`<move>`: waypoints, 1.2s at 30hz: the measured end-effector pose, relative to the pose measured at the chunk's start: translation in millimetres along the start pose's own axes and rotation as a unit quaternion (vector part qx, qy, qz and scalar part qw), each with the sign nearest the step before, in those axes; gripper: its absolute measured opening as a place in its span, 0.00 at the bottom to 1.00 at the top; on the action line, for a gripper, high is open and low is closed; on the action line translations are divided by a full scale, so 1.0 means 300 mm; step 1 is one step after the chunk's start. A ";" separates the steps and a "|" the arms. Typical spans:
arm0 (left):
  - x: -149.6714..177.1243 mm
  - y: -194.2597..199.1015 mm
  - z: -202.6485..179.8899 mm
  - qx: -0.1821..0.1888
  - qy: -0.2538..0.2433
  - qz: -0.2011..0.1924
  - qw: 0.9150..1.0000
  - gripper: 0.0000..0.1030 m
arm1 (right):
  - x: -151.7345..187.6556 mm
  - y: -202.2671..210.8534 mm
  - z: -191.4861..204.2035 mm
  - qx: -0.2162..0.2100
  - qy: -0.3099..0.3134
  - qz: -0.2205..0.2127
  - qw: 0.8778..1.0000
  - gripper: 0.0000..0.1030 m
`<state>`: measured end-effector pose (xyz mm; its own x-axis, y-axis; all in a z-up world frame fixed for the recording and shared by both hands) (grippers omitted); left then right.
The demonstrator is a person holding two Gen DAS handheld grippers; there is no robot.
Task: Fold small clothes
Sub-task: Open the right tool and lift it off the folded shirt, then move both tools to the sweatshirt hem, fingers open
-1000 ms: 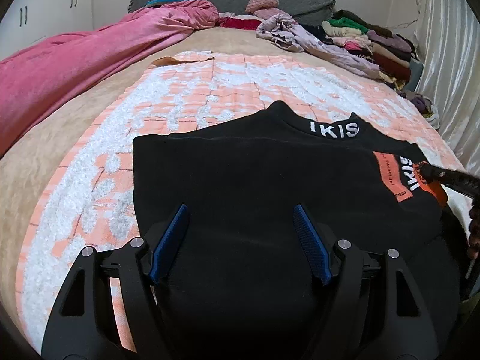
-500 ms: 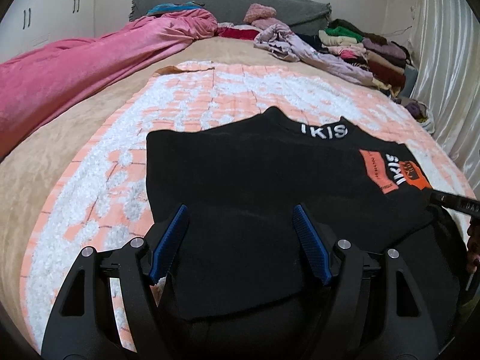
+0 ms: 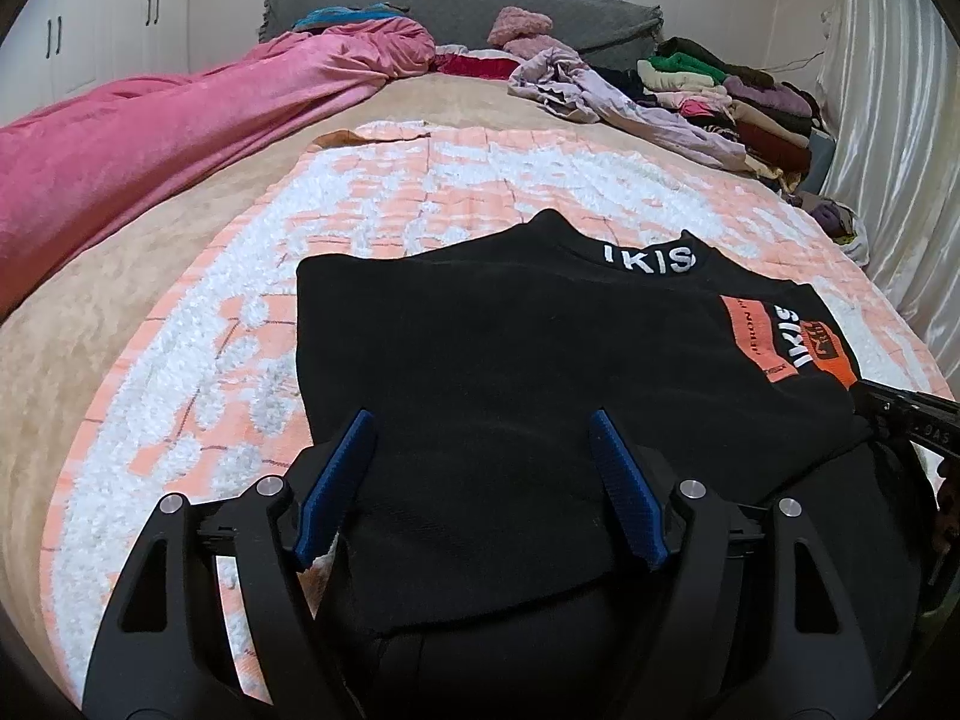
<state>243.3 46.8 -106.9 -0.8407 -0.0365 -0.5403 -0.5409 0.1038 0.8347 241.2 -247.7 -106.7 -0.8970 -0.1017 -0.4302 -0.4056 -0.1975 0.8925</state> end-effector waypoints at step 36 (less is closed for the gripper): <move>0.053 0.149 0.012 -0.011 0.007 -0.024 1.000 0.91 | 0.014 0.147 0.100 -0.009 0.005 -0.038 0.999 0.81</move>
<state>205.9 54.6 -78.5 -0.8143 -0.0545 -0.5779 -0.5804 0.0790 0.8105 214.2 -227.7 -65.0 -0.8613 -0.0960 -0.4989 -0.4701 -0.2222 0.8542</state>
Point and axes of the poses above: each gripper's, at about its wrist camera, not at the fingertips, and y roughly against the way its jaws point, z to its left, x to its underside, the point moved 9 cm from there along -y, roughly the way its jaws point, and after that the axes turned 14 degrees about z, right-handed, at the moved point
